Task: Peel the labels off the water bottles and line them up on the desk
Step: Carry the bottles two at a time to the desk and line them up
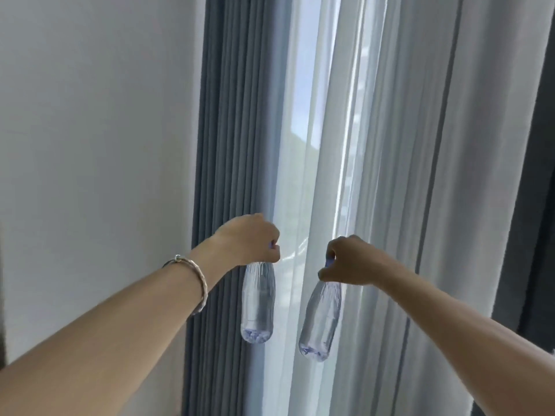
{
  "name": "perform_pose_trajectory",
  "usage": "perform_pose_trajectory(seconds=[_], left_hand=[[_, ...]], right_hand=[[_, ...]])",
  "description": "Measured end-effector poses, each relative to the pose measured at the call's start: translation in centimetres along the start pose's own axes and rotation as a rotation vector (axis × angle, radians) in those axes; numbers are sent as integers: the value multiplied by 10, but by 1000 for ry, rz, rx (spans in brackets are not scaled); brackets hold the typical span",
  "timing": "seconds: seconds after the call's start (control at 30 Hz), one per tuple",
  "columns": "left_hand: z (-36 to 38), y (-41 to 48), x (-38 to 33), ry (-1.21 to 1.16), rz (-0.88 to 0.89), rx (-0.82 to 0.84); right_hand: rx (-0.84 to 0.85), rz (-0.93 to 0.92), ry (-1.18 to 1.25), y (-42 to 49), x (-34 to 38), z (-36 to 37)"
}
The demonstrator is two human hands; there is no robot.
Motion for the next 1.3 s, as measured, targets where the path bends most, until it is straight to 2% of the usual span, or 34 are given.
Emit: perform_pose_trajectory(seconds=[0.27, 0.4, 0.7, 0.9, 1.1, 1.3], left_hand=[[5, -97, 107, 2, -211, -46], [12, -150, 158, 28, -351, -29], [20, -226, 243, 197, -596, 152], [22, -243, 297, 267, -790, 218], [16, -274, 336, 289, -972, 176], [5, -327, 360, 306, -1130, 180]], right_hand=[[100, -325, 17, 32, 144, 48], [129, -418, 37, 42, 211, 74], [213, -668, 140, 75, 351, 143], [253, -844, 187, 110, 430, 164], [257, -986, 215, 129, 501, 179], [355, -1087, 263, 116, 567, 199]])
Point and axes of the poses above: each hand's wrist, its own y-axis towards the middle knuckle, its own z-axis out of the palm, x = y × z, the point moved 3 cm from there along y, towards the middle knuckle, and after that the axes turned 7 degrees about z, right-handed, at the moved point
